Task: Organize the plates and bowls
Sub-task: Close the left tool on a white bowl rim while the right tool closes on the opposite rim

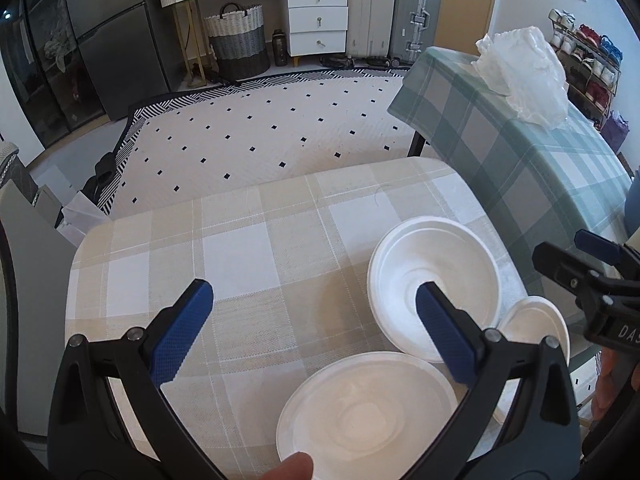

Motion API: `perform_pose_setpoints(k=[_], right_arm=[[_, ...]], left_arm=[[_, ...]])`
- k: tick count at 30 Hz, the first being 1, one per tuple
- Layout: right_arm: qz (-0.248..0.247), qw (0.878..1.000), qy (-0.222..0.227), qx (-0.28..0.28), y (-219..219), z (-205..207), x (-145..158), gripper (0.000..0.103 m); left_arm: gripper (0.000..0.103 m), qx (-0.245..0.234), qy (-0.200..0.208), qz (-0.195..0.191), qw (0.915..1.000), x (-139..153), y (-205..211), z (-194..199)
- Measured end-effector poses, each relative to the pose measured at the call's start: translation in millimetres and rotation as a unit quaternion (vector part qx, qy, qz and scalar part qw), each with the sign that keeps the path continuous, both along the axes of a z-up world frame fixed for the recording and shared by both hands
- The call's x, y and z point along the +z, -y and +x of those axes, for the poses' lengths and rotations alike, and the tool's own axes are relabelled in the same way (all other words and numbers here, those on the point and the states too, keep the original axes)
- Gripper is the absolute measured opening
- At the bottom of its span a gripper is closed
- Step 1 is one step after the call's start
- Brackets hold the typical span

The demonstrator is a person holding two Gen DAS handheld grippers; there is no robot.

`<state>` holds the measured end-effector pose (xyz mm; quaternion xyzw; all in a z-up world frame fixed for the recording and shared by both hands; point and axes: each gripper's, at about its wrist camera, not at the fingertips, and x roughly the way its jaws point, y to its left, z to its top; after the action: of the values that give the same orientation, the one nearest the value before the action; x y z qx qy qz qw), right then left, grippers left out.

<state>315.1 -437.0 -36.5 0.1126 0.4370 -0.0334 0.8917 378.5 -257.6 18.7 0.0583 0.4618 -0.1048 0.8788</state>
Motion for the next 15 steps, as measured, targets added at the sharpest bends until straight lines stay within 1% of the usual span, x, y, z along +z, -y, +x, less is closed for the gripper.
perform_pose_setpoints(k=[10, 13, 15], right_arm=[[0.001, 1.0, -0.024, -0.009, 6, 13, -28, 0.102], [0.005, 0.999, -0.032, -0.01, 10, 17, -35, 0.098], [0.006, 0.999, -0.037, -0.011, 12, 19, -41, 0.097]], left_arm=[[0.101, 0.003, -0.025, 0.006, 0.9997, -40, 3, 20], [0.101, -0.002, -0.03, 0.015, 0.9994, -50, 7, 22], [0.101, -0.004, -0.034, 0.018, 0.9993, -56, 8, 24]])
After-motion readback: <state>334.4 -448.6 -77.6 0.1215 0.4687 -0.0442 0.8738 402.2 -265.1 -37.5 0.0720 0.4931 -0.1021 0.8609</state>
